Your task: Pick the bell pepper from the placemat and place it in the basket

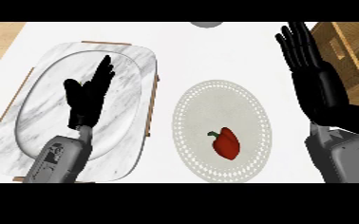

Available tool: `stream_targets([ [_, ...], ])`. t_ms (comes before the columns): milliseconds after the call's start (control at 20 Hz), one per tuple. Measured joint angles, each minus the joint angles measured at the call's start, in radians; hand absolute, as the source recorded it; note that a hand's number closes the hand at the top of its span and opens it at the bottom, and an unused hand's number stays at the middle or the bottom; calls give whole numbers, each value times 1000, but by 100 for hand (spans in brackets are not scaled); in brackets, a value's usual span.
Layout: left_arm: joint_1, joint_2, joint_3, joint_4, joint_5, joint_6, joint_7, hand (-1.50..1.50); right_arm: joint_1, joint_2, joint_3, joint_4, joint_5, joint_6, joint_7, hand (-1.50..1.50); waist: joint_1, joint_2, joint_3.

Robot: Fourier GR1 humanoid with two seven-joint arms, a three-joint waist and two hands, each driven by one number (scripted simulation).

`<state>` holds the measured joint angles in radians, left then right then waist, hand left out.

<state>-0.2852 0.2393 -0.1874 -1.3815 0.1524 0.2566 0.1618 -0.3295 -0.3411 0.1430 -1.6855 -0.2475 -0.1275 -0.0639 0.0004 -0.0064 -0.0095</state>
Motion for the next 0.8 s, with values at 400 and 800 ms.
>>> stream_targets([
  [400,-17,62,20,13,5,-60,5,0,-201,26,165,30,-144,387,-61,-150,113,24,10],
  [800,47,131,92,17,56,-116,16,0,-123,15,454,-99,134,603,-365,-150,42,10,11],
])
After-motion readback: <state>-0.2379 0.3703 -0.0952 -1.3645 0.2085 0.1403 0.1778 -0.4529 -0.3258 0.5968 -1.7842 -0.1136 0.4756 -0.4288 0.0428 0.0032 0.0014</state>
